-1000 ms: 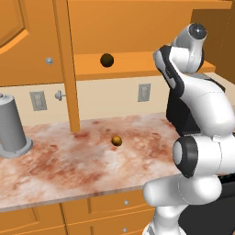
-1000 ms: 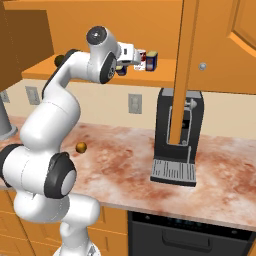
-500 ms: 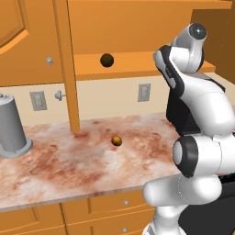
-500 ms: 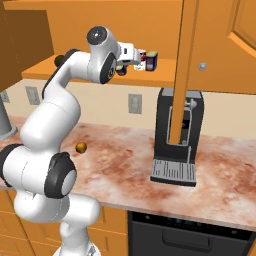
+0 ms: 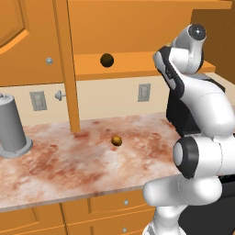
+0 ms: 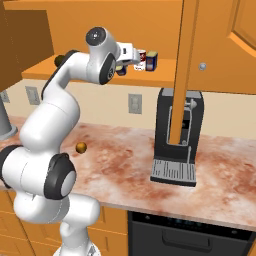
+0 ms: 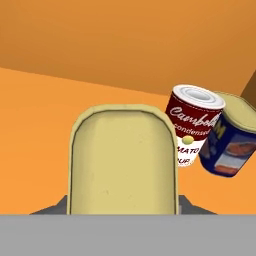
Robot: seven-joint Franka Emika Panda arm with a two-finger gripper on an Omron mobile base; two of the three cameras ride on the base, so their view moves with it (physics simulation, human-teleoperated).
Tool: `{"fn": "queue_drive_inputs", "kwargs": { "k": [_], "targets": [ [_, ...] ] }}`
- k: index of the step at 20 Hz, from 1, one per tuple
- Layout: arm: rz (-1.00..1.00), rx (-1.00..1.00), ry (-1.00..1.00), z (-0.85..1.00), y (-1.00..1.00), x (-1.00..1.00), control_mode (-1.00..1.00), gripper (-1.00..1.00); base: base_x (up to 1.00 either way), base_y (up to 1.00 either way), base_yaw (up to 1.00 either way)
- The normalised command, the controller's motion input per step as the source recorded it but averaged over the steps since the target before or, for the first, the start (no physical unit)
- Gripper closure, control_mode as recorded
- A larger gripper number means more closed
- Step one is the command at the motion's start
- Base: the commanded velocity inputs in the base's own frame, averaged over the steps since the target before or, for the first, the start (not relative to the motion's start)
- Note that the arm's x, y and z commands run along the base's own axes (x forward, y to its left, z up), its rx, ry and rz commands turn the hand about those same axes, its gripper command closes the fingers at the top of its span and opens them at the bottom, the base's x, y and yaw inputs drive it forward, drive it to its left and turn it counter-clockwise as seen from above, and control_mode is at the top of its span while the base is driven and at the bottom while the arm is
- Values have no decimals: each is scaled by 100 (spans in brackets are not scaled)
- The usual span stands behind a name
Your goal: Pick the cans from the counter and place them in their designated side in the cabinet.
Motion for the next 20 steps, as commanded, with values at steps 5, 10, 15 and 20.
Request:
{"fn": "queue_drive_inputs", "kwargs": {
  "k": [5, 10, 15, 20],
  "targets": [
    [2, -3, 0, -24, 0, 2, -100, -100, 0, 0, 0],
    [3, -2, 0, -17, -2, 18, -100, -100, 0, 0, 0],
    [4, 0, 0, -3, -1, 46, -100, -100, 0, 0, 0],
    [5, 0, -7, 0, -15, 16, -100, -100, 0, 0, 0]
  ]
}}
